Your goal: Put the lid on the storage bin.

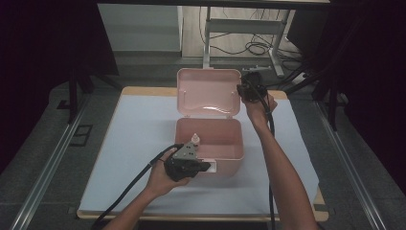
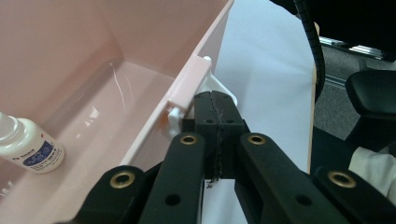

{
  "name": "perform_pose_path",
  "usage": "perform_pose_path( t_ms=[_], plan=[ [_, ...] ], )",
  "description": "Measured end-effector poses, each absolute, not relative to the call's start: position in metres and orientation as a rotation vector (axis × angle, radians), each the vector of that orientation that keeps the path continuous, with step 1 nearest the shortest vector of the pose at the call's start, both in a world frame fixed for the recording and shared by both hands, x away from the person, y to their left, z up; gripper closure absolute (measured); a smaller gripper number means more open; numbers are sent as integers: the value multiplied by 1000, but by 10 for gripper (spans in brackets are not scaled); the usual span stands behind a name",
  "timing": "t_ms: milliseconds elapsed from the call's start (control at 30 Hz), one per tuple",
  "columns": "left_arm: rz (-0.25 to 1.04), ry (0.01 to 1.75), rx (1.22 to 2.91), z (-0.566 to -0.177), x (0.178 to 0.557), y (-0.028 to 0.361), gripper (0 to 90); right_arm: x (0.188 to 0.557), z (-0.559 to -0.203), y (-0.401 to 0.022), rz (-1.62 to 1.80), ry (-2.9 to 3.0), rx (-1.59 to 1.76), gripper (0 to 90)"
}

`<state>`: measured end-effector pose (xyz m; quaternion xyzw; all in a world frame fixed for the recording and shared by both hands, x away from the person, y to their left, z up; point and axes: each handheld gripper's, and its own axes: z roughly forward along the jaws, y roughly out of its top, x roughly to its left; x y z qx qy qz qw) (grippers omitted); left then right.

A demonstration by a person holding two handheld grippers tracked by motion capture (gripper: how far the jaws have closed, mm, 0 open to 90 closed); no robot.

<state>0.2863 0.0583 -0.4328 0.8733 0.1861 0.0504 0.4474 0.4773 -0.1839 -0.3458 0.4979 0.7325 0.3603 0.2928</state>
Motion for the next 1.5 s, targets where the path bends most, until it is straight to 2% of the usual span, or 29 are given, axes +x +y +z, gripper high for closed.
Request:
perform_pose_path(
  t_ms=[1500],
  plan=[
    [137,452,2173,-433,286,58,900,405,-338,-192,1115,1820,1161,863]
  ],
)
